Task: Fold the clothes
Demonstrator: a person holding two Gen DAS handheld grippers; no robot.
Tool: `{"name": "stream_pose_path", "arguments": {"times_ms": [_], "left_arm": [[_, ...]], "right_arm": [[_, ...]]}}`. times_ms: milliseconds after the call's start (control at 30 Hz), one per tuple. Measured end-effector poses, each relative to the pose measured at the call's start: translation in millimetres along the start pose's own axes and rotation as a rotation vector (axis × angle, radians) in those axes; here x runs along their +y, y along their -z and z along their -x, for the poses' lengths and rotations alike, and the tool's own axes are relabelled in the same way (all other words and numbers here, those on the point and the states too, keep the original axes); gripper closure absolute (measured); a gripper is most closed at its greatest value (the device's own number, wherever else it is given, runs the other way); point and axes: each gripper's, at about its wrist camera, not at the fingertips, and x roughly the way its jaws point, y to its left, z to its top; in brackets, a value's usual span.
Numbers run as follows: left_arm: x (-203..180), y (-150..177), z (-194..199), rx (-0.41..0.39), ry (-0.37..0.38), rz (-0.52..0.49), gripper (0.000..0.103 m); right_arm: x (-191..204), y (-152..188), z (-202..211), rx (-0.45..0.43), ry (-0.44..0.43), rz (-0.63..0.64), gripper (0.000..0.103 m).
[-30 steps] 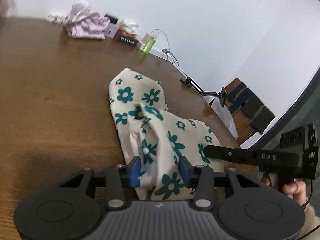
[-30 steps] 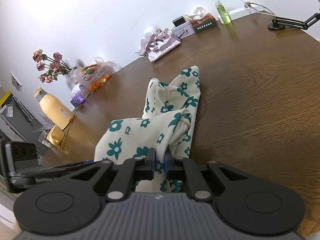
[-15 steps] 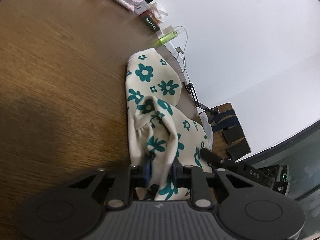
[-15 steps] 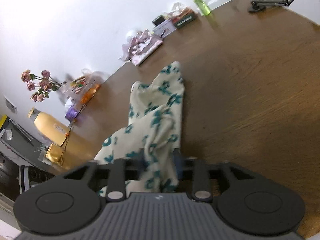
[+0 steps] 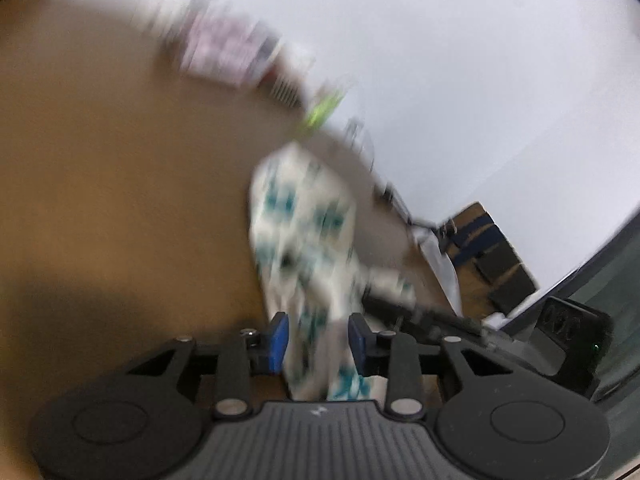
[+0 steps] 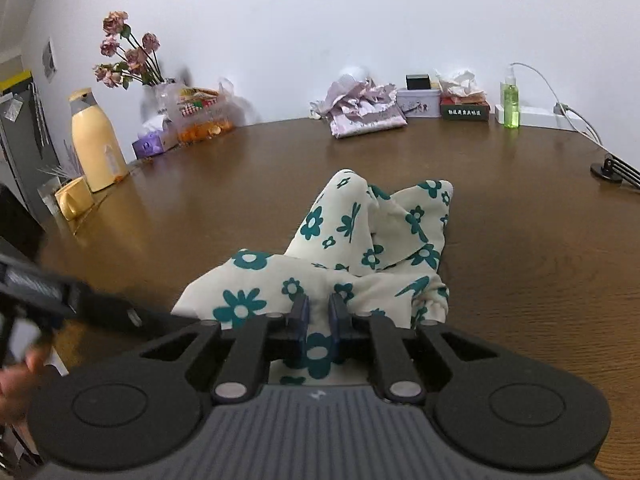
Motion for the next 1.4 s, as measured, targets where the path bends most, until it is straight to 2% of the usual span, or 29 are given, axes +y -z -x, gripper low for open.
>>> {"name": "stream_pose_path", "arguments": {"times_ms": [67,200,333,433,533,667,733,767,800,833,867,900,967,1000,1067,1100,1167,1233,1333,1367,1400], "left_arm": [[-27,-14,12,-0.086,0.008,-0.148,0.076],[-24,-10,-15,-0.027,-0.045,-0.168,0.091],[-20,-7,-42,0.032,-0.098,-0.188,0.093],[-17,-3,-57,0.068,-0.138,-0.205,0.093],[-10,-5,-60,0.078,-0.112,-0.158,0.093],[1,-8,-65,0.092,-0.077,-0.095,0.094],[-2,-13,-64,0.099,-0.075,-0.114,0.094],[-5,-15,-61,0.099,-0.073,-0.132,0.093],[-7,-18,-59,0.099,-0.071,-0.15,0.085],[-12,-19,-57,0.083,-0.09,-0.188,0.078],[-16,-21,-55,0.066,-0.109,-0.226,0.055],[-21,-23,-54,0.049,-0.127,-0.264,0.034],[-32,-24,-47,-0.014,-0.184,-0.368,0.032],[-36,-24,-44,-0.018,-0.173,-0.423,0.031],[-44,-21,-36,0.0,-0.111,-0.558,0.03],[-48,-19,-31,0.009,-0.077,-0.629,0.026],[-54,-12,-23,0.031,-0.026,-0.762,0.019],[-56,-2,-16,0.063,0.019,-0.858,0.018],[-56,17,-9,0.095,0.107,-1.0,0.016],[-56,24,-8,0.098,0.127,-1.059,0.016],[-56,32,-9,0.087,0.116,-1.149,0.016]], "right_arm": [[3,1,-2,-0.002,0.011,0.014,0.092],[9,10,2,-0.032,0.02,0.048,0.092],[-14,11,21,-0.107,-0.034,-0.079,0.089],[-20,15,23,-0.096,0.013,-0.095,0.088],[-28,22,19,-0.08,0.049,-0.125,0.088],[-42,22,14,-0.071,0.031,-0.186,0.079],[-40,17,26,-0.098,0.013,-0.081,0.073],[-39,14,33,-0.112,0.004,-0.027,0.064],[-38,11,39,-0.126,-0.006,0.026,0.047],[-28,14,44,-0.119,-0.031,0.155,0.036],[-18,17,48,-0.11,-0.057,0.287,0.012],[-7,21,52,-0.1,-0.083,0.419,0.002],[14,27,61,-0.08,-0.135,0.683,0.002],[24,34,57,-0.061,-0.131,0.807,0.003],[29,43,44,-0.037,-0.121,0.96,0.003],[32,48,38,-0.025,-0.116,1.036,0.006],[27,46,23,0.01,-0.12,1.087,0.01],[19,34,14,0.043,-0.157,1.068,0.016],[5,10,-1,0.145,-0.268,0.957,0.025],[-1,2,-6,0.176,-0.297,0.909,0.032],[-8,-7,-9,0.198,-0.334,0.858,0.036]]}}
